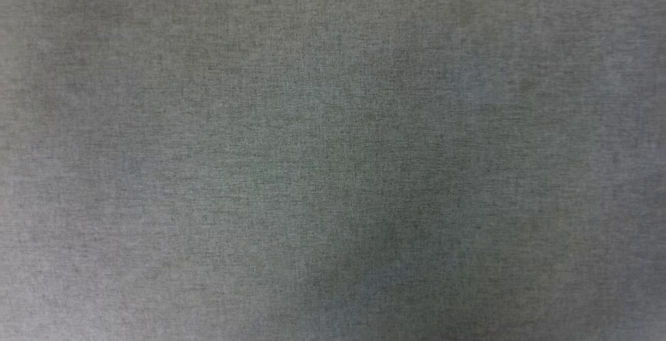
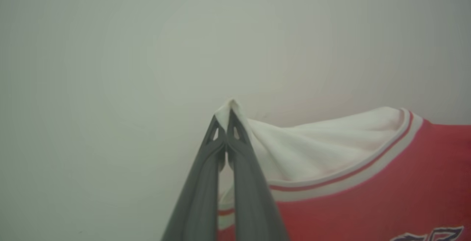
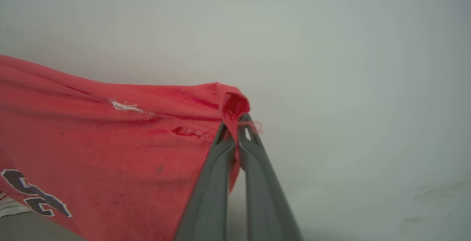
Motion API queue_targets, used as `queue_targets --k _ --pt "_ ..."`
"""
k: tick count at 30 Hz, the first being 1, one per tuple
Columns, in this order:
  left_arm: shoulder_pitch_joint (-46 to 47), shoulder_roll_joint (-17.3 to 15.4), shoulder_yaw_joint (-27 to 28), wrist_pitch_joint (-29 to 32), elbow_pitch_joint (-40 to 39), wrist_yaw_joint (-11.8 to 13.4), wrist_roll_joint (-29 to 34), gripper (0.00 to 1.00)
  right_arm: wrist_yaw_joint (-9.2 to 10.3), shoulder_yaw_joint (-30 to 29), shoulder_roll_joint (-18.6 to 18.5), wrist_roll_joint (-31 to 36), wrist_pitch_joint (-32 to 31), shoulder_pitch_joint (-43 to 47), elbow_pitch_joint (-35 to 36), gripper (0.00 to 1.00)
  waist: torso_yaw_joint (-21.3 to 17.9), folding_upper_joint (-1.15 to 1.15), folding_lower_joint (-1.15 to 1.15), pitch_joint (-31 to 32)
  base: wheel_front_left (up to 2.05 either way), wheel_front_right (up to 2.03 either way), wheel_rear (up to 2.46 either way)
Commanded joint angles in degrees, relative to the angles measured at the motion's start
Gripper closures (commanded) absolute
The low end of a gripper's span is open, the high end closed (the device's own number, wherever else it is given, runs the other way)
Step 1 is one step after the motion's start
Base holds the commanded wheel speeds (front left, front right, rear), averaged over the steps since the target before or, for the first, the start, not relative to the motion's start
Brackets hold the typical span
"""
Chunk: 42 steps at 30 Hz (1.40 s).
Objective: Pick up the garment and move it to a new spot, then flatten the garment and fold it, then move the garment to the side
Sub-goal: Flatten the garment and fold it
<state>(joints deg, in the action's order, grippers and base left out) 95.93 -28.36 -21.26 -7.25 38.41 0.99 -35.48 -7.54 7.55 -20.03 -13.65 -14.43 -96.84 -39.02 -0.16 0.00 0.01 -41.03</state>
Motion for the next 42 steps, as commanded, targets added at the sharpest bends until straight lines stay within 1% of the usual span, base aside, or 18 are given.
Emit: queue_targets --k 1,6,11,17,22,23,25,29,34,37,39,41,42 --pt "-1.0 0.0 0.4 -0.4 0.3 -0.2 -0.6 1.00 0.10 0.8 -0.8 -0.6 0.9 -1.7 -1.2 1.00 0.4 0.00 -0.01 -1.1 0.00 0.00 0.00" --pt "-4.6 0.9 0.4 -1.4 2.5 -1.2 -2.2 1.00 0.10 4.8 -1.1 -3.2 2.5 -0.4 -5.9 1.00 1.0 0.00 -0.01 -1.1 0.00 0.00 0.00" --pt "-11.0 2.0 0.3 -3.0 5.2 -3.0 -4.0 1.00 0.10 8.8 -1.6 -7.1 3.9 4.7 -10.0 1.00 1.5 0.00 -0.01 2.3 0.00 0.00 0.00" --pt "-24.1 2.6 0.5 -5.2 8.3 -5.8 -7.3 1.00 0.10 13.9 -1.3 -12.4 6.5 17.4 -11.9 1.00 1.6 0.00 -0.01 11.0 0.00 0.00 0.00" --pt "-38.6 3.5 0.5 -6.7 8.5 -6.6 -9.6 1.00 0.10 16.5 -2.3 -16.7 8.3 31.6 -9.8 1.00 2.2 0.00 -0.01 19.5 0.00 0.00 0.00" --pt "-38.6 3.5 0.5 -6.7 8.5 -6.6 -9.6 1.00 0.10 16.5 -2.3 -16.7 8.3 31.6 -9.8 1.00 2.2 0.00 -0.01 19.5 0.00 0.00 0.00" --pt "-44.6 3.9 0.4 -7.0 7.7 -6.5 -10.0 1.00 0.11 16.7 -2.6 -18.3 8.5 37.0 -8.7 1.00 2.3 0.00 -0.01 22.5 0.00 0.00 0.00" --pt "-57.2 4.4 0.5 -7.5 3.5 -4.2 -10.9 1.00 0.10 16.4 -2.9 -20.8 8.6 47.9 -6.0 1.00 2.4 0.00 -0.01 27.6 0.00 0.00 0.00" --pt "-72.0 3.4 0.8 -6.8 -4.3 -0.7 -12.5 1.00 0.11 14.4 -4.1 -22.4 8.2 61.4 -1.2 1.00 2.5 0.00 -0.01 32.9 0.00 0.00 0.00" --pt "-80.0 2.2 1.3 -5.6 -10.2 2.3 -13.6 1.00 0.12 11.8 -5.1 -22.7 7.3 69.5 2.6 1.00 2.5 0.00 -0.01 35.5 0.00 0.00 0.00" --pt "-85.2 0.9 1.9 -4.6 -14.6 4.8 -14.1 1.00 0.12 9.8 -4.8 -23.1 5.7 75.2 5.5 1.00 2.2 0.00 -0.01 36.9 0.00 0.00 0.00" --pt "-90.1 0.0 2.5 -3.8 -19.6 7.1 -14.8 1.00 0.13 7.9 -5.2 -21.8 3.5 80.5 8.9 1.00 1.8 0.00 -0.01 37.9 0.00 0.00 0.00" --pt "-92.4 -0.3 2.9 -3.5 -21.7 8.3 -15.1 1.00 0.13 7.1 -4.5 -21.8 2.1 83.1 10.7 1.00 1.6 0.00 -0.01 38.5 0.00 0.00 0.00"
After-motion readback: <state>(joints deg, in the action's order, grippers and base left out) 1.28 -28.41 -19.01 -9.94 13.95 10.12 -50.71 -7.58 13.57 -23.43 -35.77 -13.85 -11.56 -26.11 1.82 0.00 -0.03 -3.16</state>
